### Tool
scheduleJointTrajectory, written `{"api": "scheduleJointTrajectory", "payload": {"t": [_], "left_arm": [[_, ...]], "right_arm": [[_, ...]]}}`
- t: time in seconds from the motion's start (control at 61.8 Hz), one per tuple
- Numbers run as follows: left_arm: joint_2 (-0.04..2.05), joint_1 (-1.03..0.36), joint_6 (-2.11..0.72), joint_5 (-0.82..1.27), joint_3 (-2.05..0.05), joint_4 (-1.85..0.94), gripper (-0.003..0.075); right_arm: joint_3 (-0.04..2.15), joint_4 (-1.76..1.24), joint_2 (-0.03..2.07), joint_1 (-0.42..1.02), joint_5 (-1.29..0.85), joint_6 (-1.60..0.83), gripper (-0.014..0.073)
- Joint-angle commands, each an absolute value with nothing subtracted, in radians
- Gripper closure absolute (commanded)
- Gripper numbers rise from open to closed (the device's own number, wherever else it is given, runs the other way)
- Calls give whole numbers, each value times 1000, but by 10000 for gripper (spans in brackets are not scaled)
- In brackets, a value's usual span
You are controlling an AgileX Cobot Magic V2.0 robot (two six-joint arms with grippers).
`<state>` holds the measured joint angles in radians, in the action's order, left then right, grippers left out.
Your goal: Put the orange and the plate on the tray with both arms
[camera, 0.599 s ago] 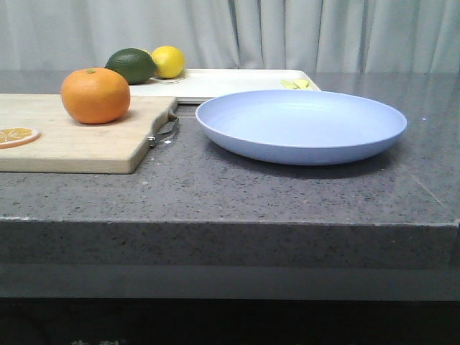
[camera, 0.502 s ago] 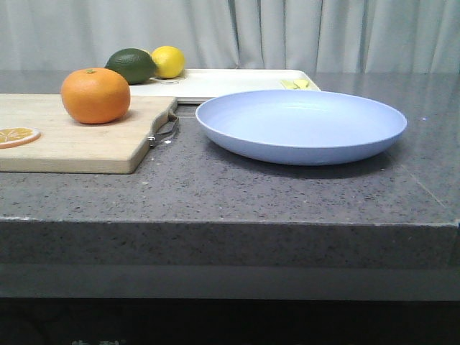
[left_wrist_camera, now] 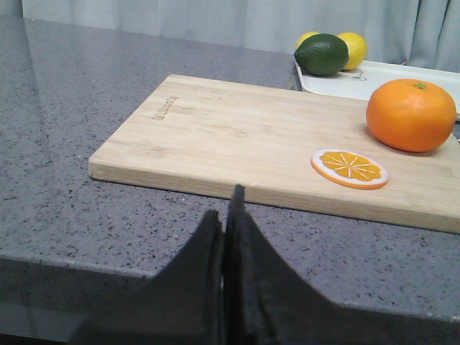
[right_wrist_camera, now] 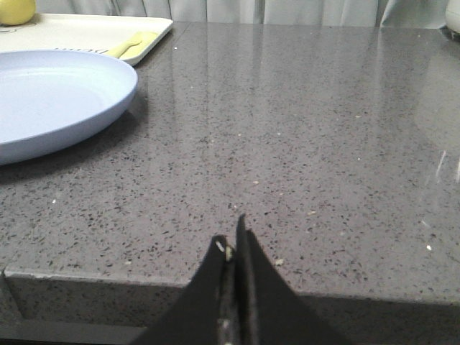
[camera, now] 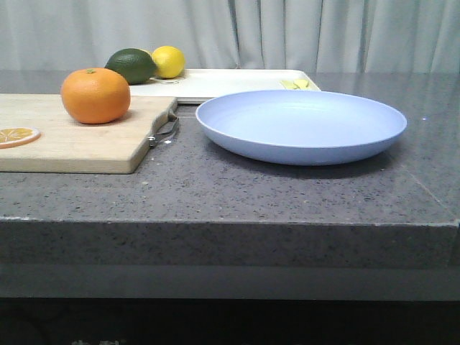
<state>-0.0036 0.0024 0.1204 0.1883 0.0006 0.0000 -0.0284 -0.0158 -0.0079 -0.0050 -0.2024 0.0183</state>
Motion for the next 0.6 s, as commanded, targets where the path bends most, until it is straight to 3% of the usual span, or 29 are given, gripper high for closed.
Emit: {"api": "scheduleJointTrajectory", "payload": {"t": [0.0, 0.583], "left_arm": [[-24, 6, 127, 104, 5, 0, 738], [-24, 6, 127, 67, 5, 0, 738]], "right_arm": [[-23, -18, -32, -11, -116, 14, 654], [-23, -18, -32, -11, -96, 14, 654]]}}
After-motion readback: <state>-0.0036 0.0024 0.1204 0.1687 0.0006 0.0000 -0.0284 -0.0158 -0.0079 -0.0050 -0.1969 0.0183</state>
